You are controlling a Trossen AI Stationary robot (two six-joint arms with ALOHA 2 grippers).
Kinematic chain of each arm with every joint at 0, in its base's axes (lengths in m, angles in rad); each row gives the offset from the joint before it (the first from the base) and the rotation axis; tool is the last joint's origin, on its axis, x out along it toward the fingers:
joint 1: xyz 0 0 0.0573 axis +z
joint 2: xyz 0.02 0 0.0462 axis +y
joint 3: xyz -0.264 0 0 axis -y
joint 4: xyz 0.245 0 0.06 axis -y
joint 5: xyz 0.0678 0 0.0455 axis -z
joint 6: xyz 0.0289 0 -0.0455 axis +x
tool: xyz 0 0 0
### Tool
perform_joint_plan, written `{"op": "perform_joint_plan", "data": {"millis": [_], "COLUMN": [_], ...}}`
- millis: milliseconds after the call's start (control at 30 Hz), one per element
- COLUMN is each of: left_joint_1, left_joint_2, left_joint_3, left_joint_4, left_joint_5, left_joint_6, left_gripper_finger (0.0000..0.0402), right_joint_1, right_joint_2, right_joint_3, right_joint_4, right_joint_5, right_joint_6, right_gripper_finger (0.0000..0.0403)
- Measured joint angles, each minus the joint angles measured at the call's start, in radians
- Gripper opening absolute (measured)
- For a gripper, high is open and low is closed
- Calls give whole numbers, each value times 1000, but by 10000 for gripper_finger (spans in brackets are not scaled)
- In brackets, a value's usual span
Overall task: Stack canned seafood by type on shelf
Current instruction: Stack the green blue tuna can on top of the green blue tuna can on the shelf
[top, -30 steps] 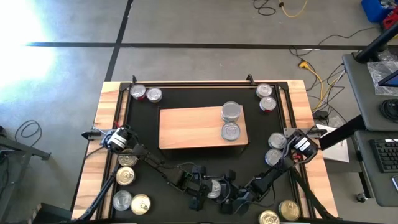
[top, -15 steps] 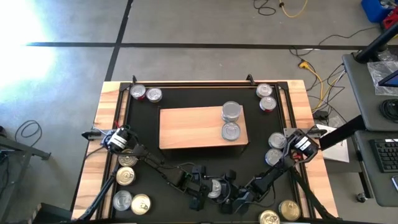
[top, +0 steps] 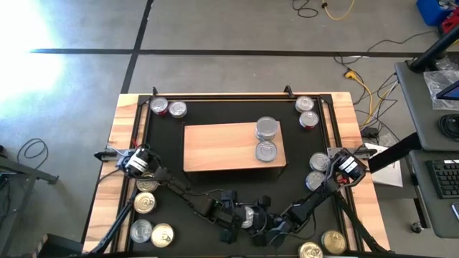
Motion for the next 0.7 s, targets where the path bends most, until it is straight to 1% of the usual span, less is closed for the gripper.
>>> {"op": "perform_joint_plan", "data": {"millis": [133, 200, 267, 333, 400, 500, 600, 700], "left_joint_1": [0, 0, -1, -1, -2, -22, -45, -48], "left_joint_2": [0, 0, 0, 2, 2, 1, -10, -14], "left_joint_3": [6, 7, 29, 72, 130, 247, 375, 524], "left_joint_4": [-9, -13, -61, -163, -301, -467, -609, -744], "left_joint_5": [16, 23, 35, 37, 27, -8, -54, -80], "left_joint_6": [6, 4, -31, -77, -106, -118, -95, -71], "left_gripper_finger": [351, 352, 352, 352, 352, 352, 352, 352], "right_joint_1": [-1, -1, 0, 3, 1, -1, 10, 16], "right_joint_2": [0, -3, -12, -30, -53, -121, -209, -301], "right_joint_3": [0, 0, 0, 1, 1, 1, -4, -9], "right_joint_4": [-4, -12, -33, -69, -115, -176, -255, -355], "right_joint_5": [-7, -14, -28, -31, -37, -88, -123, -160], "right_joint_6": [35, 60, 80, 103, 128, 159, 157, 131], "right_gripper_finger": [399, 390, 379, 372, 372, 371, 371, 370]}}
